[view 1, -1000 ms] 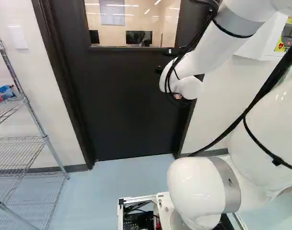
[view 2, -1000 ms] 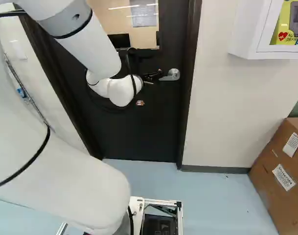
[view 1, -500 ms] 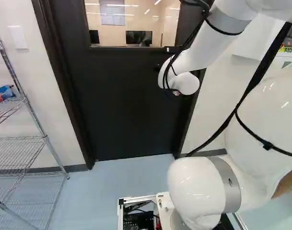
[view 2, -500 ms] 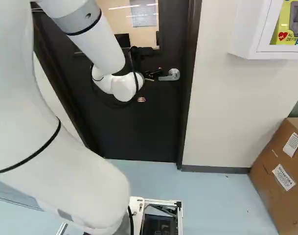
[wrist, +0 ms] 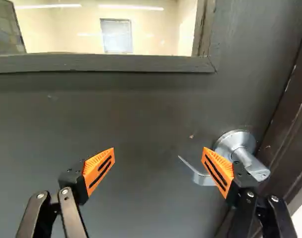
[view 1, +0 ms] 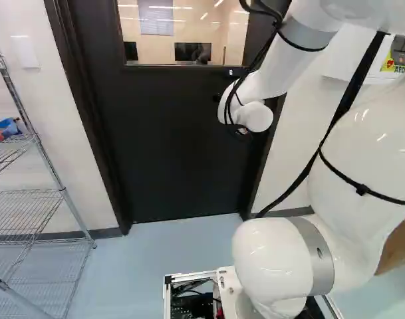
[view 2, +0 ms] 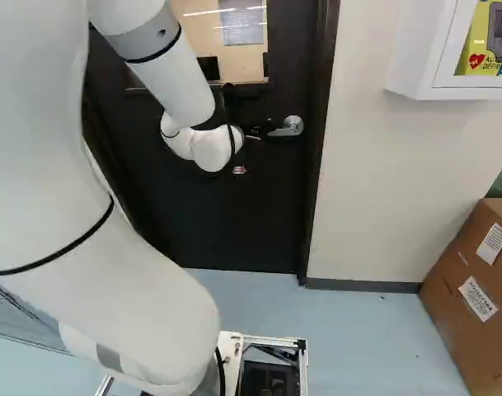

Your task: Open the door and move inside

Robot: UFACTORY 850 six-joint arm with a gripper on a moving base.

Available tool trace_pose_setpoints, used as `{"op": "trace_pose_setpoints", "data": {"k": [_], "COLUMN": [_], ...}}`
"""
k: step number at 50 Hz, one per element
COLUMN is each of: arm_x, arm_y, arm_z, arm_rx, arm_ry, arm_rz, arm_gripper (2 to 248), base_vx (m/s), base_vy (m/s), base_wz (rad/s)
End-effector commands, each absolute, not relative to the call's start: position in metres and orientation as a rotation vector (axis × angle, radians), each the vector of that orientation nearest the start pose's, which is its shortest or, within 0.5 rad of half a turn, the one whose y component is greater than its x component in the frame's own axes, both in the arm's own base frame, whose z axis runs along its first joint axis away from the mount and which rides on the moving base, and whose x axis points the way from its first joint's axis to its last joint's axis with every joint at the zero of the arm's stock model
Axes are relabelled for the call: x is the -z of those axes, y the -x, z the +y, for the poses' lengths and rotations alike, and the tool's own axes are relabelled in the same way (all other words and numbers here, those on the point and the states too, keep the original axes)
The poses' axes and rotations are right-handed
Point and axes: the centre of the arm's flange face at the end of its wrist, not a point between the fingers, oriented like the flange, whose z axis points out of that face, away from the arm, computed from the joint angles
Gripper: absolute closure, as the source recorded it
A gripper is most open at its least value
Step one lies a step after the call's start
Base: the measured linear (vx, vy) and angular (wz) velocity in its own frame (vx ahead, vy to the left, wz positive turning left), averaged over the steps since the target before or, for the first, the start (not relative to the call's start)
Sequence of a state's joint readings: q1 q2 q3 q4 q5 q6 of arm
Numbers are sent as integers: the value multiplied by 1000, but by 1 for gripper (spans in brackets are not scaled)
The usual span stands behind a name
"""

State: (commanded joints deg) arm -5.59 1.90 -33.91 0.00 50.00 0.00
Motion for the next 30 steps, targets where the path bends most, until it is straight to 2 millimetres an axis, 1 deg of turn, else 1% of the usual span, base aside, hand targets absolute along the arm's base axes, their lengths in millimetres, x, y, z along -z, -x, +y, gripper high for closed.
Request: {"op": "trace_pose_setpoints", "data": {"k": [30], "arm_x": [-458], "arm_y": [-449], "arm_z": [-44], "arm_rx": [2098], "arm_ry": [2420], "arm_rz": [118], "arm_gripper": [3], "base_vx": [0], "base_vy": [0], "base_wz": [0]}}
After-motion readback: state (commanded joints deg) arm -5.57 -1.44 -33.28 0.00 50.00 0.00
